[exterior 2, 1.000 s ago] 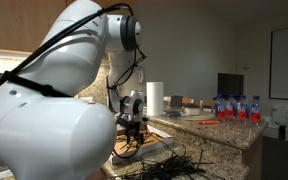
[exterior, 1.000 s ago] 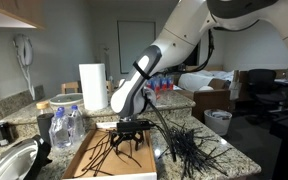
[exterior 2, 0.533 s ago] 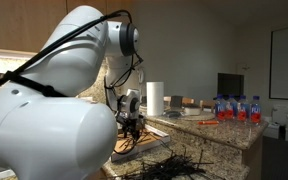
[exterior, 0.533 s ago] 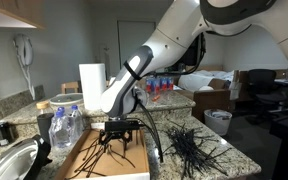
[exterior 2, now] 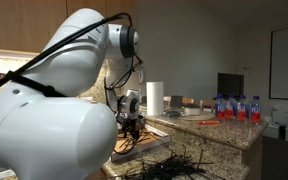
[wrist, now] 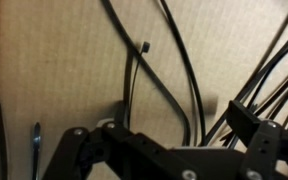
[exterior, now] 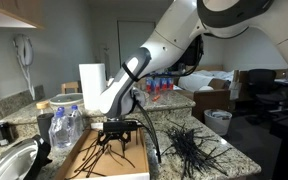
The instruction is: Remove some zip-ties from the box and place them on the counter
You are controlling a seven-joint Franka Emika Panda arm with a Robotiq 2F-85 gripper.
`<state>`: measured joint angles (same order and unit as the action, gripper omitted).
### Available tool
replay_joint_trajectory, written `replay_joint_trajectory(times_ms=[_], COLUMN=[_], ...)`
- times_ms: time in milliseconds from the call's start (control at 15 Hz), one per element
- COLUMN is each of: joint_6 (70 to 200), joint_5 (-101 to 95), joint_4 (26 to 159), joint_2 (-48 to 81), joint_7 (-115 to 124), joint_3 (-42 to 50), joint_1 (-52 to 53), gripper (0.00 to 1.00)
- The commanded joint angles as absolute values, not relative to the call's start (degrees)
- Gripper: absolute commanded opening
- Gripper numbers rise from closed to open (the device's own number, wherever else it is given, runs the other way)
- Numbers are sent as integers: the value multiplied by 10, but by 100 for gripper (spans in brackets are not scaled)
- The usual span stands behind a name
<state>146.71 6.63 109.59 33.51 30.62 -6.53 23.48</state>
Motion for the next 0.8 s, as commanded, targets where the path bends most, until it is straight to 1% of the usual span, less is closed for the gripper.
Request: replay_joint_trajectory(times_ms=[0,733], joint_6=[1465,1467], joint_5=[78,78], joint_4=[1083,1057], joint_2=[344,363], joint_7=[315,299], joint_3=[-73,-91], joint_1=[240,244], gripper=[100,100])
